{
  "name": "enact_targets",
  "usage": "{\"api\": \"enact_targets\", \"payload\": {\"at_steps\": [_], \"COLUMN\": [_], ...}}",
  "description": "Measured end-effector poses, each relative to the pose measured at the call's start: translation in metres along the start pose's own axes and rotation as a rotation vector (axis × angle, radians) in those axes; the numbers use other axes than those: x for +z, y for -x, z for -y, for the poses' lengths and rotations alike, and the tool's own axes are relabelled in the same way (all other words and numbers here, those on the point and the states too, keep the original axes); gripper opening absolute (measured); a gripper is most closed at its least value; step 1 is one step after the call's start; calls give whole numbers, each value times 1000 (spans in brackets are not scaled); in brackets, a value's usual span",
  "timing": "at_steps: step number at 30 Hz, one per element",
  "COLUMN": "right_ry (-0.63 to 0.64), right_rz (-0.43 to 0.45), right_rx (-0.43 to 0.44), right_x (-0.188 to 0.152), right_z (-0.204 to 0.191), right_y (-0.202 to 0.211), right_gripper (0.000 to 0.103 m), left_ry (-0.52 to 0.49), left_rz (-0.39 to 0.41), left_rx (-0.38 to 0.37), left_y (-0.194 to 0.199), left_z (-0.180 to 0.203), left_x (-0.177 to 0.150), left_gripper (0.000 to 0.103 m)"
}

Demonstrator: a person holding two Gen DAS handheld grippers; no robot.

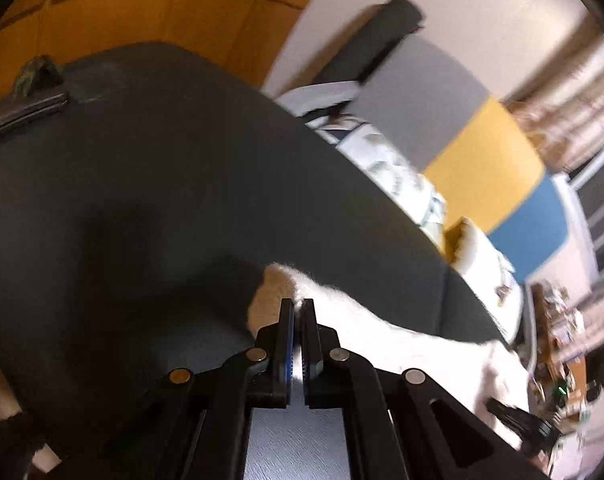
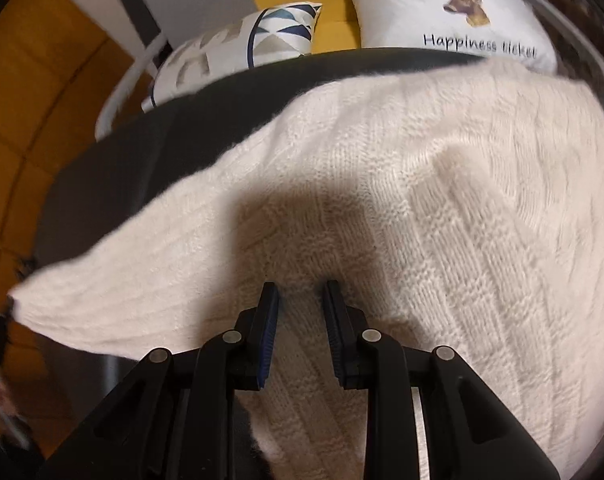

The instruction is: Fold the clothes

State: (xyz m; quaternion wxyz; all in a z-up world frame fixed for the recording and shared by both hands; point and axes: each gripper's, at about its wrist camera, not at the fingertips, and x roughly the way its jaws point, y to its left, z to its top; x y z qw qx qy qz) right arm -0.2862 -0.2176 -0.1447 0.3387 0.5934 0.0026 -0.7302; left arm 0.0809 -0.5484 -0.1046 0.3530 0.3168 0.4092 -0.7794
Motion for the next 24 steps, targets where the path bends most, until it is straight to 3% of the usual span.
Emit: {"api": "enact_targets", "payload": {"at_steps": [4, 8, 9, 12, 16, 20, 24], "right_ry": [125, 301, 331, 344, 350, 403, 460], "right_rz": [14, -52, -83, -98, -107, -80, -51], "right_rx": [85, 43, 34, -12, -76, -163, -252], "right_x": [-22, -88, -107, -155, -218, -239, -256], "right_z": [-3, -6, -5, -2, 3, -8, -21], "right_y": [51, 107, 117, 123, 128, 116, 102], "right_gripper": [28, 28, 33, 50, 50, 53, 57], "left_ry": [-40, -36, -32, -10, 47, 87, -16], "left_rz": [-65, -145, -186, -277, -346, -307, -246], "left_rx": [7, -9, -14, 5, 29, 50, -51], "left_y": [-15, -29, -34, -47, -46, -16, 27], "left_z": [-7, -18, -21, -28, -44, -58, -27], "left_x": [0, -7, -10, -16, -23, -28, -56], "left_gripper": [2, 2, 2, 4, 11, 14, 14]}}
